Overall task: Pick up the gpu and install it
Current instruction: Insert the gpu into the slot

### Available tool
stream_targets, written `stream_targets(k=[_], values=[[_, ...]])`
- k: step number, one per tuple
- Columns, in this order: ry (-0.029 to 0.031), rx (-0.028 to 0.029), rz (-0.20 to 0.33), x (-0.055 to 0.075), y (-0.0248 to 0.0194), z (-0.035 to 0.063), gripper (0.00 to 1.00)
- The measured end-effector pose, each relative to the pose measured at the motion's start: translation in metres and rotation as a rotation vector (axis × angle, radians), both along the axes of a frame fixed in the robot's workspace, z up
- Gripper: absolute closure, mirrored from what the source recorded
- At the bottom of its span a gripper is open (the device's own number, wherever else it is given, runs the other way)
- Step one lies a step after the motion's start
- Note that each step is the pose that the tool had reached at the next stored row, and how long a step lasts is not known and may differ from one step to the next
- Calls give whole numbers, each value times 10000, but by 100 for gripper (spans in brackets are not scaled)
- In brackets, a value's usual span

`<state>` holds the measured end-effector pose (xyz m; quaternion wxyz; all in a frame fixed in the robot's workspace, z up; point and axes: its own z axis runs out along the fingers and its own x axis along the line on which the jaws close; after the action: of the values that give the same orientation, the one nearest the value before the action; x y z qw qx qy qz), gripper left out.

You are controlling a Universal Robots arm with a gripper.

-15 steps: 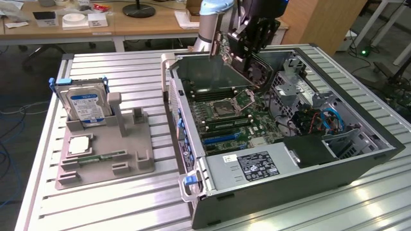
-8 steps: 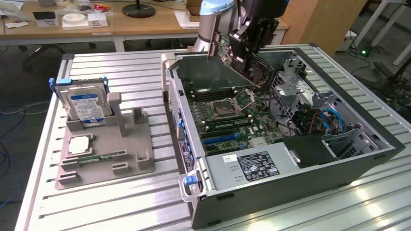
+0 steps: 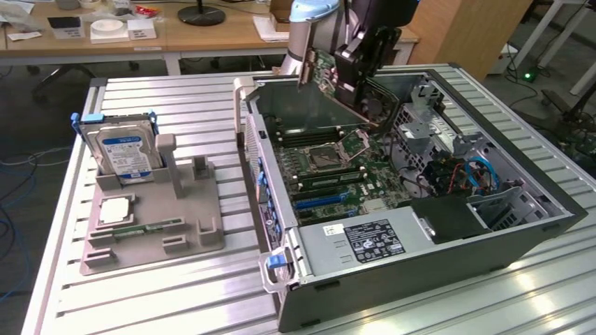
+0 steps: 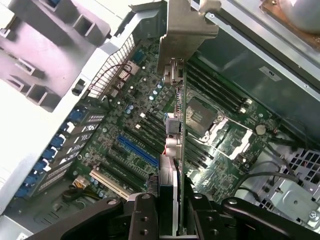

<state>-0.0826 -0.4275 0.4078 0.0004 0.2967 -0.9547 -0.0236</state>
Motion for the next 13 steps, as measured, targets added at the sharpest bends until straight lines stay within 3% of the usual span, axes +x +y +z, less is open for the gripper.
stream_targets(k=[7,13], values=[[-101,-1,748,3,-2,-23,72],[-129,1,1655,2,-2,-36,72]])
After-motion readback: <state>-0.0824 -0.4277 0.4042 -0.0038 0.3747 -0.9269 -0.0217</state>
